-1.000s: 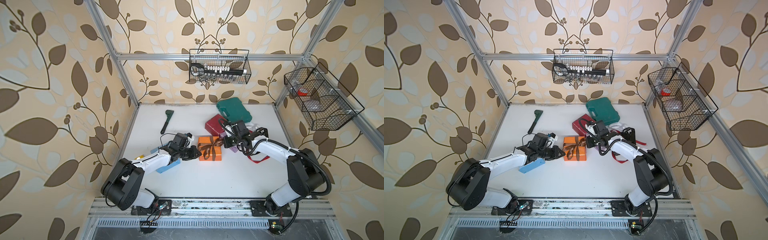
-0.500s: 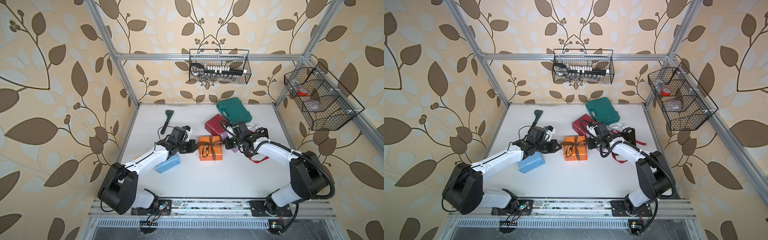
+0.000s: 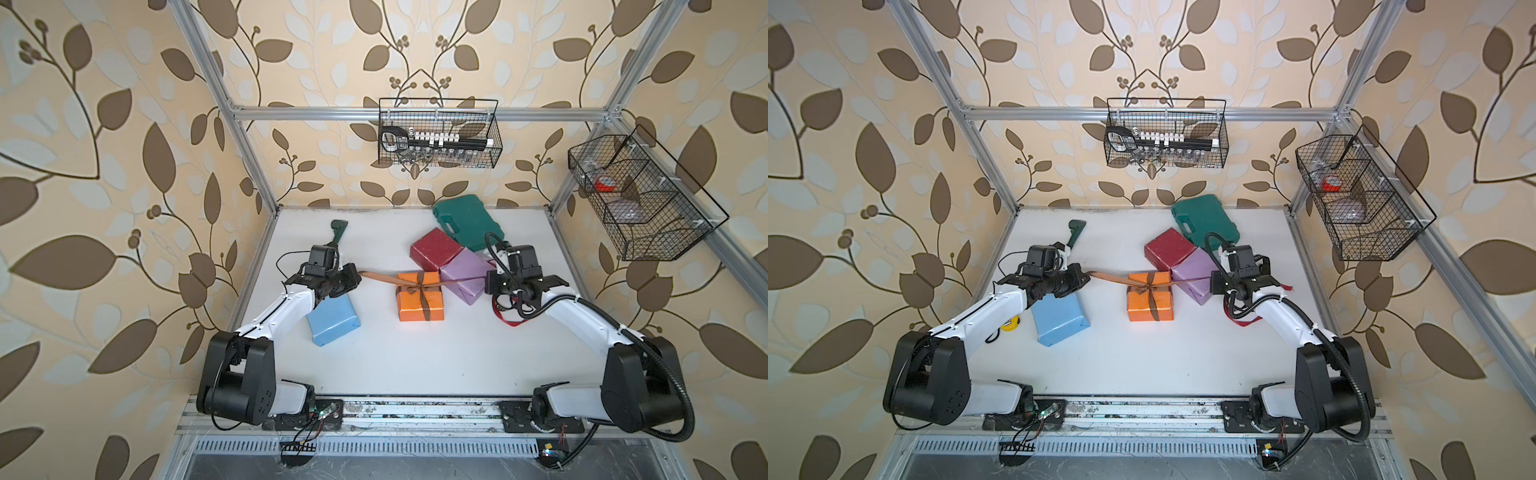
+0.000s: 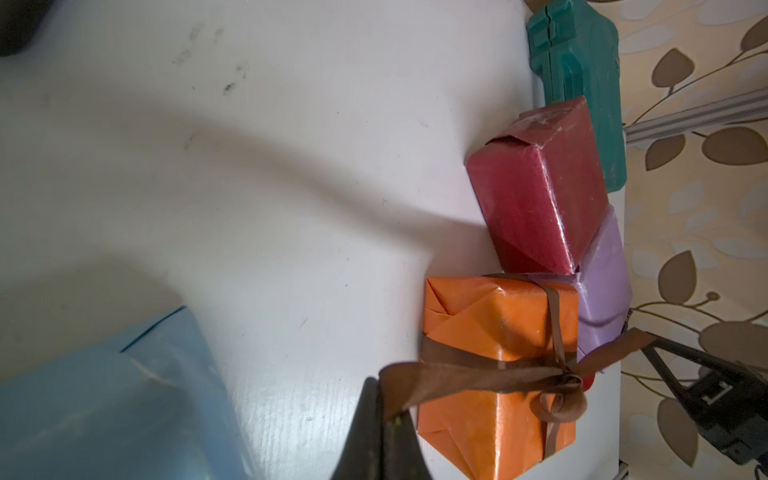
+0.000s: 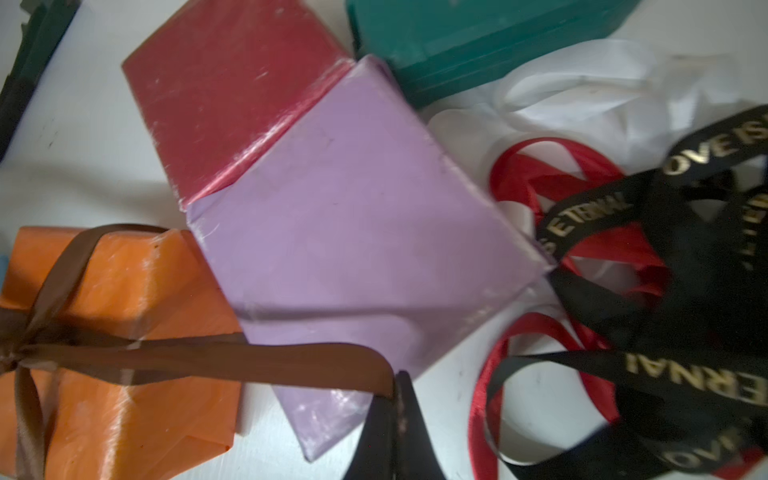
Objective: Untie the ribbon bows on the gift boxes
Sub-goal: Pull the ribbon from the gift box.
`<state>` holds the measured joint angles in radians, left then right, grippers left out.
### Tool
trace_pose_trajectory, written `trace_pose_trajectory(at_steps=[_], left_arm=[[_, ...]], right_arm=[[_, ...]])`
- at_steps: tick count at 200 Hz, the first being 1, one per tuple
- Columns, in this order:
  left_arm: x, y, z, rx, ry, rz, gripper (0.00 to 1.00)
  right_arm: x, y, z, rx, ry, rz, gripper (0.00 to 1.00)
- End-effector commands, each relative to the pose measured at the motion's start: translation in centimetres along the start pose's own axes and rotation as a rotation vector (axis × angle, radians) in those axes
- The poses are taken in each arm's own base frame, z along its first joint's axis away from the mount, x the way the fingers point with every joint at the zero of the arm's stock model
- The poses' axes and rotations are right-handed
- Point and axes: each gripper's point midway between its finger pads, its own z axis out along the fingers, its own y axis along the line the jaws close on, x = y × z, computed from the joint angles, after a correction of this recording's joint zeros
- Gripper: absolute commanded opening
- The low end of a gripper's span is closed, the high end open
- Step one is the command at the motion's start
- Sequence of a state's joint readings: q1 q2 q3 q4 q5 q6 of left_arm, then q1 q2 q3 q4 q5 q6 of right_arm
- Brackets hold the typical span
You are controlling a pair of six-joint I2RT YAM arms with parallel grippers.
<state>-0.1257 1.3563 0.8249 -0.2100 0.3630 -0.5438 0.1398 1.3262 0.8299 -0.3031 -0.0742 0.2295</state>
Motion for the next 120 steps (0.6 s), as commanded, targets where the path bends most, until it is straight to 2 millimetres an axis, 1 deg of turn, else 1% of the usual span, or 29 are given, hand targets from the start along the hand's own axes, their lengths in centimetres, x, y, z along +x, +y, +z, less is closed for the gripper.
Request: trace_pose_trajectory(at_steps=[1,21,42,61,75,79,81,85,93,97,100,108,115,120], left_arm=[[-2.3,0.2,-1.9,-0.001,-0.093,-0.04,0.0],[-2.9,1.8,-2.7,-0.027,-0.129,-0.091,0.0],[-3.4,3.3,-3.5,-0.045,-0.156,-0.139,0.0],[-3.5,3.6,-3.8,-0.045,-0.161,-0.142,0.0],[-3.5,2.9,-3.8,-0.008,-0.151,-0.127,0.01],[-3.5,2.6,-3.7,0.006,-0.147,-0.124,0.1],[-3.5,2.5,-3.7,0.015,-0.145,-0.122,0.17],[-3.4,2.1,-3.7,0.033,-0.138,-0.12,0.31],[-3.4,1.4,-3.7,0.07,-0.127,-0.112,0.52],[-3.3,1.1,-3.7,0.086,-0.121,-0.109,0.63],[-3.3,0.9,-3.7,0.097,-0.116,-0.107,0.7],[-3.1,0.2,-3.8,0.123,-0.104,-0.093,0.83],[-2.9,-0.2,-3.9,0.142,-0.094,-0.081,0.89],[-2.6,-0.5,-4.0,0.151,-0.085,-0.074,0.9]], right_arm=[[-0.9,-1.9,-1.2,0.032,-0.053,0.078,0.0],[-1.3,-3.0,-1.7,0.053,-0.08,0.114,0.0],[-1.5,-3.6,-1.9,0.06,-0.088,0.136,0.0],[-1.6,-3.0,-1.8,0.022,-0.086,0.139,0.0],[-1.6,-2.0,-1.5,-0.039,-0.076,0.133,0.0],[-1.6,-1.6,-1.5,-0.063,-0.071,0.134,0.0],[-1.6,-1.4,-1.4,-0.076,-0.066,0.134,0.0],[-1.7,-0.8,-1.3,-0.105,-0.059,0.131,0.05],[-1.7,0.0,-1.2,-0.141,-0.047,0.127,0.23],[-1.7,0.3,-1.2,-0.149,-0.042,0.123,0.3],[-1.7,0.6,-1.2,-0.152,-0.038,0.115,0.35],[-1.8,1.2,-1.3,-0.148,-0.03,0.09,0.45],[-1.9,1.7,-1.4,-0.136,-0.027,0.068,0.54],[-1.9,2.5,-1.6,-0.139,-0.029,0.046,0.59]])
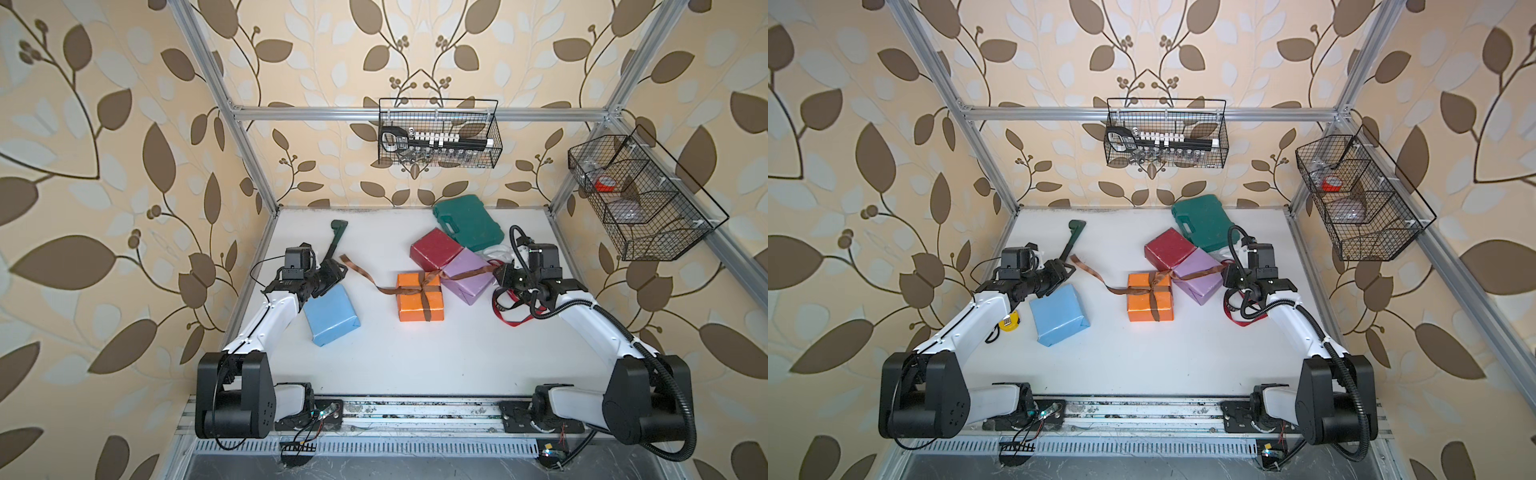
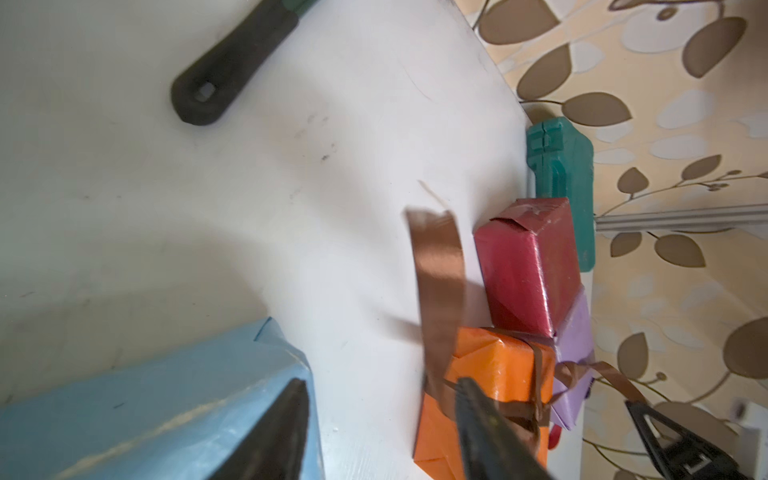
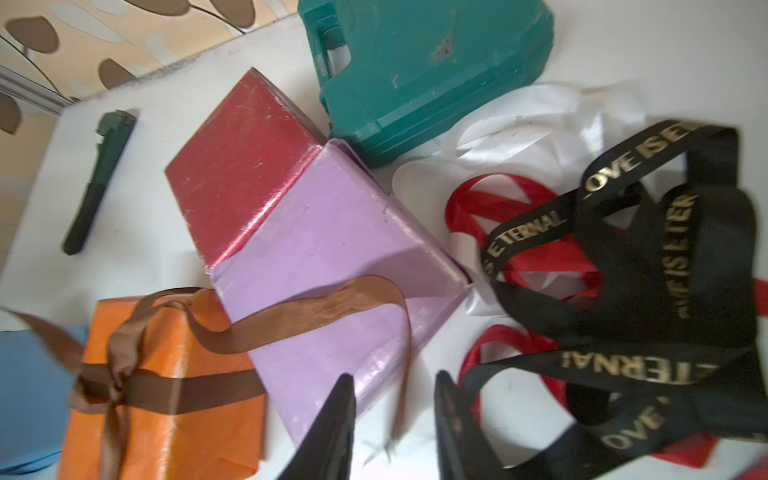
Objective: Untie the ribbon bows on the gift boxes
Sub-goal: Pull the ribbon from the gift box.
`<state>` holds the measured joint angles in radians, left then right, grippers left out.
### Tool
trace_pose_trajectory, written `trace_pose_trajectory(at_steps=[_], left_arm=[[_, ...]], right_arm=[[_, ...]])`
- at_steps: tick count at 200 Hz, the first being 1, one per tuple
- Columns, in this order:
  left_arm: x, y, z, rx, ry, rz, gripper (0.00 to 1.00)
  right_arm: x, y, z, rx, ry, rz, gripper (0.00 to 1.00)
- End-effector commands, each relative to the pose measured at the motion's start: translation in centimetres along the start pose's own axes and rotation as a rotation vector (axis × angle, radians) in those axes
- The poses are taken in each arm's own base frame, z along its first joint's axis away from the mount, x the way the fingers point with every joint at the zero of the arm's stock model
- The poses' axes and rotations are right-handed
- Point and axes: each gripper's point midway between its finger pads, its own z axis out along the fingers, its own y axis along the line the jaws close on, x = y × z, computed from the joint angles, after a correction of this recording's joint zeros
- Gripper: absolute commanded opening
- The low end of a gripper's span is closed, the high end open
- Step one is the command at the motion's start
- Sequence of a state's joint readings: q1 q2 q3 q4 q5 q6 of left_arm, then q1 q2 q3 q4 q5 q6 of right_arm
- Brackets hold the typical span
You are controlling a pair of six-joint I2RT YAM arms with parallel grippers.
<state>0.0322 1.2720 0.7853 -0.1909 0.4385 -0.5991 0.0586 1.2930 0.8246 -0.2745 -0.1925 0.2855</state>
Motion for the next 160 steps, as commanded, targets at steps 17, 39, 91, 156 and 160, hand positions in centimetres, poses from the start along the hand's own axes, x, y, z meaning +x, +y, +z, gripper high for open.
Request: trace_pose_trajectory(at_steps=[17,39,91,156,160], left_arm=[[2.2,-4.1,-0.9,0.146,0.065,0.101,0.9],[5.5,-5.6,-0.7,0.151,0.114,0.186,0.89],[11.9,-7.4,1.9,0.138,0.225,0.305,0.87],[14.4,-8.4,5.8,0.139,0.318,0.334,0.87],[14.5,-8.5,5.9,0.141,0.322,0.336,0.87]], right_arm=[[-0.2,5.8,-0.8,-0.117,0.018,-0.098,0.62],[1.2,10.1,-1.0,-0.238,0.057,-0.136,0.6],[7.2,20.5,-0.6,-0.567,0.219,-0.243,0.49],[8.6,21.8,2.2,-0.625,0.291,-0.228,0.38],[8.9,21.6,2.5,-0.619,0.302,-0.227,0.37]])
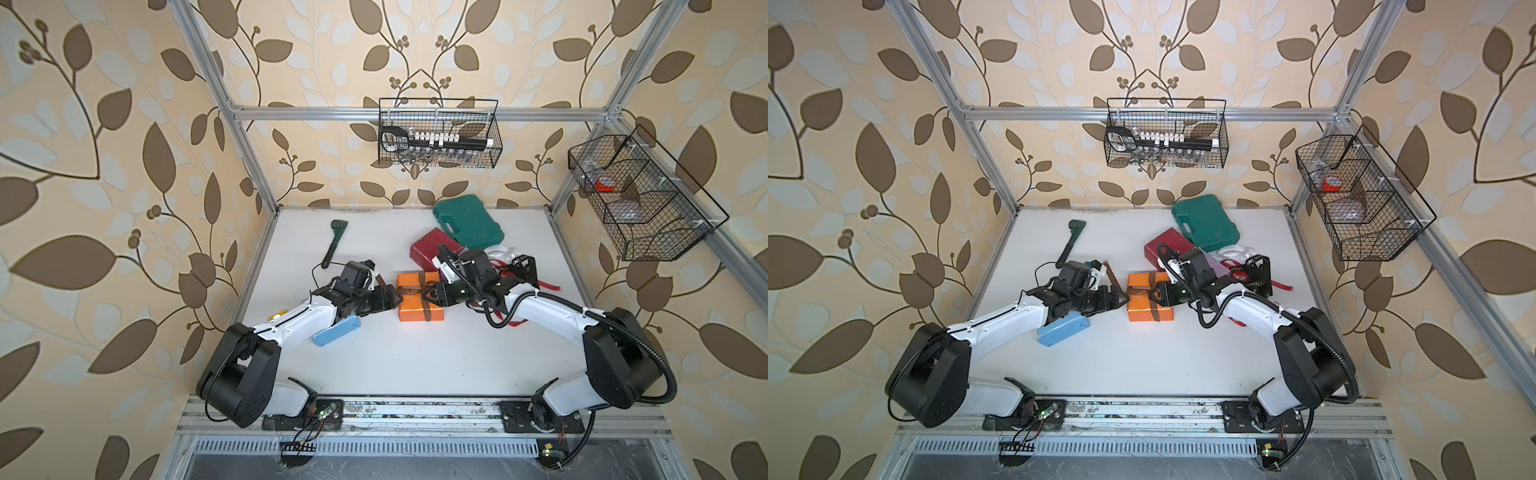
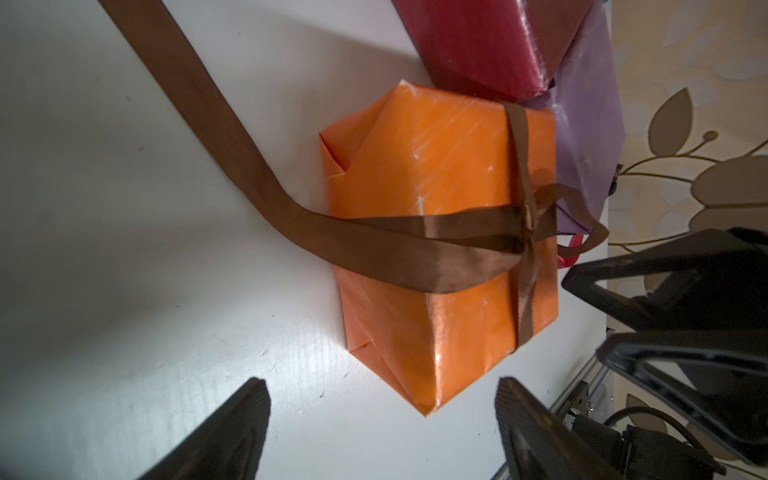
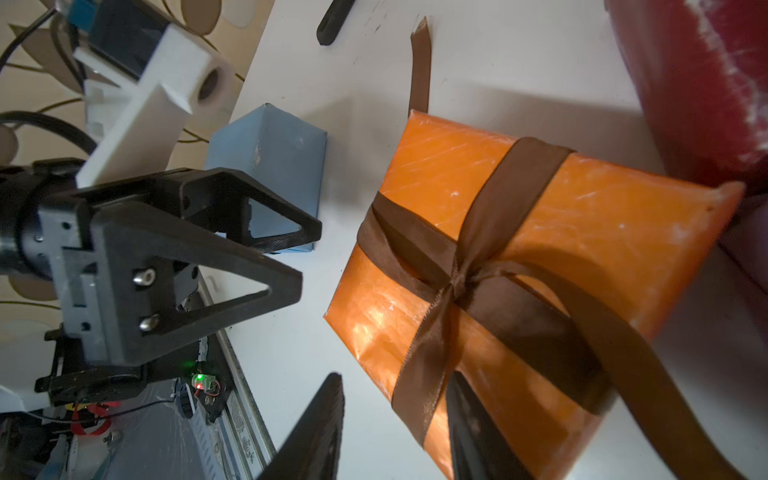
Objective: Untie the ribbon bows on the gift boxes
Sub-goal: Pull the ribbon from the gift box.
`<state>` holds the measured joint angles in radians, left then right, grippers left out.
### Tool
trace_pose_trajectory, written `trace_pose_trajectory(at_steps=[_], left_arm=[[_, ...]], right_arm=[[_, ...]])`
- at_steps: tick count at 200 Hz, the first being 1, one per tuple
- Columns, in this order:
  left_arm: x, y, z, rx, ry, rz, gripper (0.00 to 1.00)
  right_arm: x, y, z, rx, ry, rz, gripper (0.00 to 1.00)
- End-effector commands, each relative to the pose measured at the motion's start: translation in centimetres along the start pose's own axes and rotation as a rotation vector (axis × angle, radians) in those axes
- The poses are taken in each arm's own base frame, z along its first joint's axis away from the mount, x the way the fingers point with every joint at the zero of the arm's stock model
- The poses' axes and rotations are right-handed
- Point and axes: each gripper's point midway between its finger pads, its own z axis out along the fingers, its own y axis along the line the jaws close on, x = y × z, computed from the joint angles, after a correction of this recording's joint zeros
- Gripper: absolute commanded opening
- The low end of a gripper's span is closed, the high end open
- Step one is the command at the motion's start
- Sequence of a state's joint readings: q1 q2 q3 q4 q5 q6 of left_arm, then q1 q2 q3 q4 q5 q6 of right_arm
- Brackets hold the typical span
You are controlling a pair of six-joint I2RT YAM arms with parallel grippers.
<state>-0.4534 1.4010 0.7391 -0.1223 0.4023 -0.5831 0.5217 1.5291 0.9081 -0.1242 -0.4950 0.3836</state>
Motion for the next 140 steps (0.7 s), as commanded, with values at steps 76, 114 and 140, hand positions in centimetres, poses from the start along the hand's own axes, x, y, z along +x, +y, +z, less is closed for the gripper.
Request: trace_pose_trajectory(at_steps=[76,114,140], left_arm=[[-1.0,-1.0,2.5,0.009,0.009,0.053,0.87],[-0.4,-0.5,3.0,-0.001,0.028,0.043,0.87],[-0.3,-0.3,3.2,-0.003,0.037,0.038,0.87]], right_arm=[[-1.6,-1.0,1.8,-0.033,-0.007,0.009,0.36],[-0.5,-0.9,2.7,-0.084,0.023,0.041,0.36],[0.2,-0.1,3.6,-0.151,0.039,0.069,0.35]])
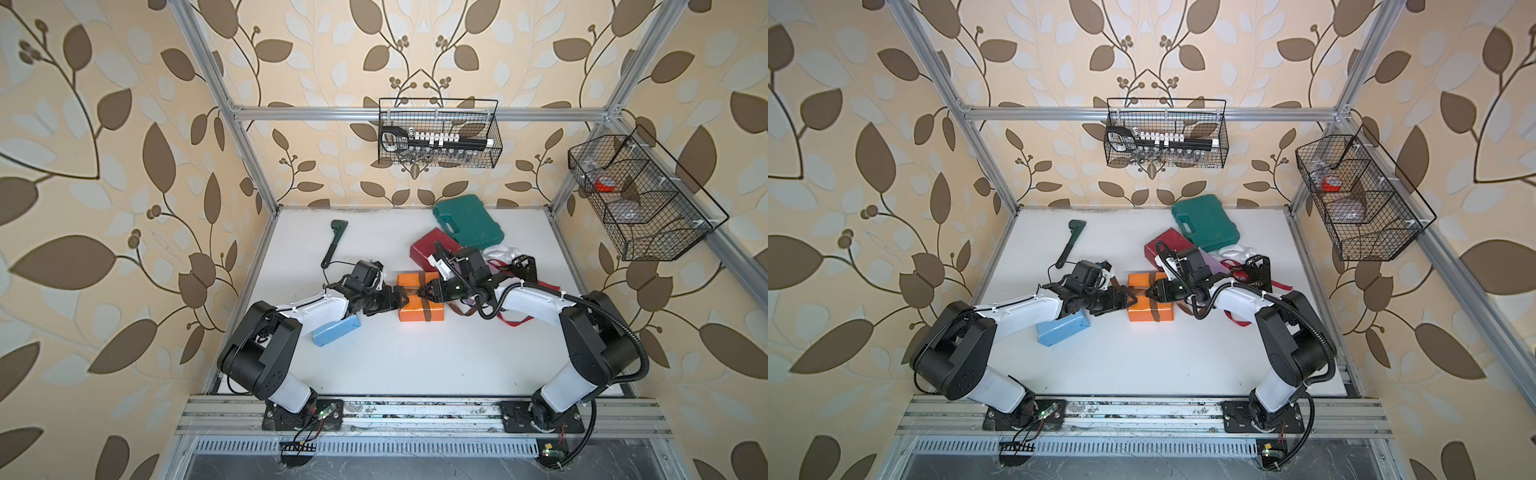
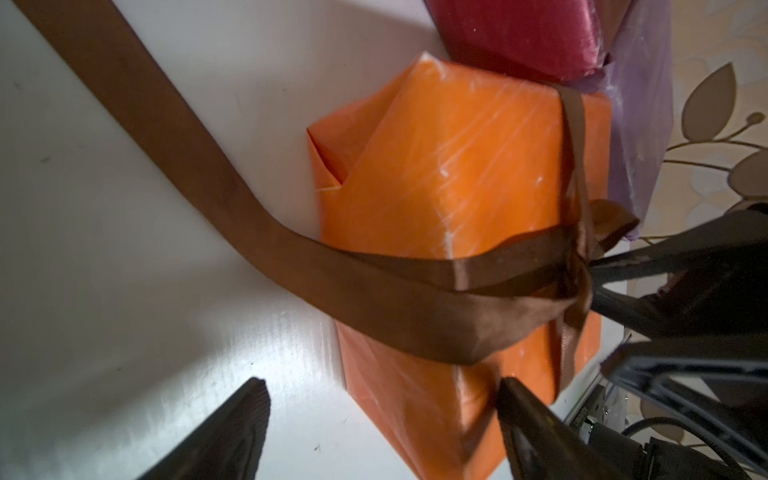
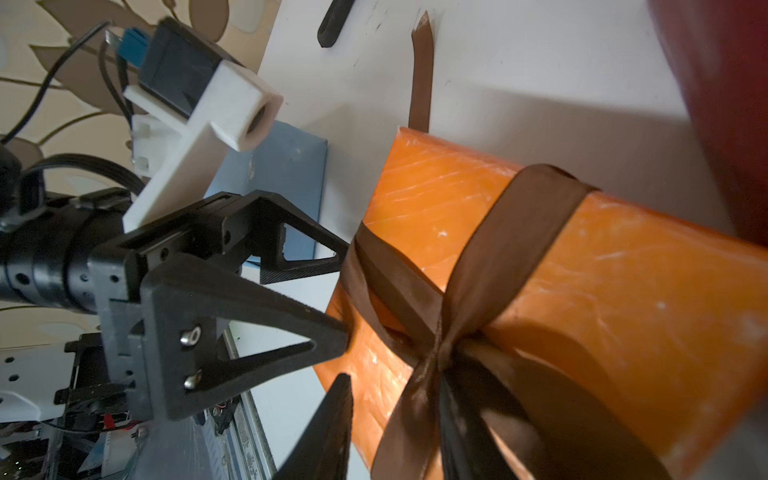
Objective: Untie the ribbon bows on the gift boxes
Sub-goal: Pull the ribbon from the gift box.
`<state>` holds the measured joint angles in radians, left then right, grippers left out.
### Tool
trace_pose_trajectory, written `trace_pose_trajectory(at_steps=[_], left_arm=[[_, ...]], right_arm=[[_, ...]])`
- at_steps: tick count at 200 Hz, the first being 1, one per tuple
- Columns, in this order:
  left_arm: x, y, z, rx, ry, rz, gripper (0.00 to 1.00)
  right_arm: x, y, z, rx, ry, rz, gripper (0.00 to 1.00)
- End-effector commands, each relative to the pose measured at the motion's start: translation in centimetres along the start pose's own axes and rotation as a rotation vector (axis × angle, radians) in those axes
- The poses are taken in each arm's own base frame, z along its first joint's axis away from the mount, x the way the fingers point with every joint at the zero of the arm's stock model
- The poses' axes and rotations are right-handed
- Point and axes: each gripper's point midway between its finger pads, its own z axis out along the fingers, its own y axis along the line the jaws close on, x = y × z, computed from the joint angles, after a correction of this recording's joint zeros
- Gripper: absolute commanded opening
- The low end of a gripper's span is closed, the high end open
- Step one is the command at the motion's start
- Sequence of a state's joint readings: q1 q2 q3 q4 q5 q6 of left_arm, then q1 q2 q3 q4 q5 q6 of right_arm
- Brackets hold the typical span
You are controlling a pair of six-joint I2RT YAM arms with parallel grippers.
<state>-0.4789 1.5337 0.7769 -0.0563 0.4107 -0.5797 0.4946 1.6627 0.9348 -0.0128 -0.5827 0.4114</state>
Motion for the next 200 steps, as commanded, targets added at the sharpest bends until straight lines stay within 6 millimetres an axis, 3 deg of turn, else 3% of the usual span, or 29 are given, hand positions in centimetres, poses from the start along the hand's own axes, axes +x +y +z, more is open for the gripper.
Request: trace_pose_trajectory(at_steps=[1,60,114,200], left_arm=[[-0.4,-0.5,0.3,-0.001,-0.005,0.029,0.87],[-0.1,-0.4,0.6,0.002,0.009,0.023,0.87],[0.0,-0.3,0.8,0.004,0.019,0.02,0.87],[0.2,-0.2,0.9,0.003,0.026,0.011,0.87]], right_arm=[[0.9,0.9,1.1,-0.085,0.026,0.026,0.35],[0.2,3.7,1.5,-0.29,0.038,0.063,0.34],[-2.6,8.3,-1.9,-0.588,-0.021,0.114,0.31],[-7.9,12.2,-8.4,-0.658,-0.176,0.015,0.29]])
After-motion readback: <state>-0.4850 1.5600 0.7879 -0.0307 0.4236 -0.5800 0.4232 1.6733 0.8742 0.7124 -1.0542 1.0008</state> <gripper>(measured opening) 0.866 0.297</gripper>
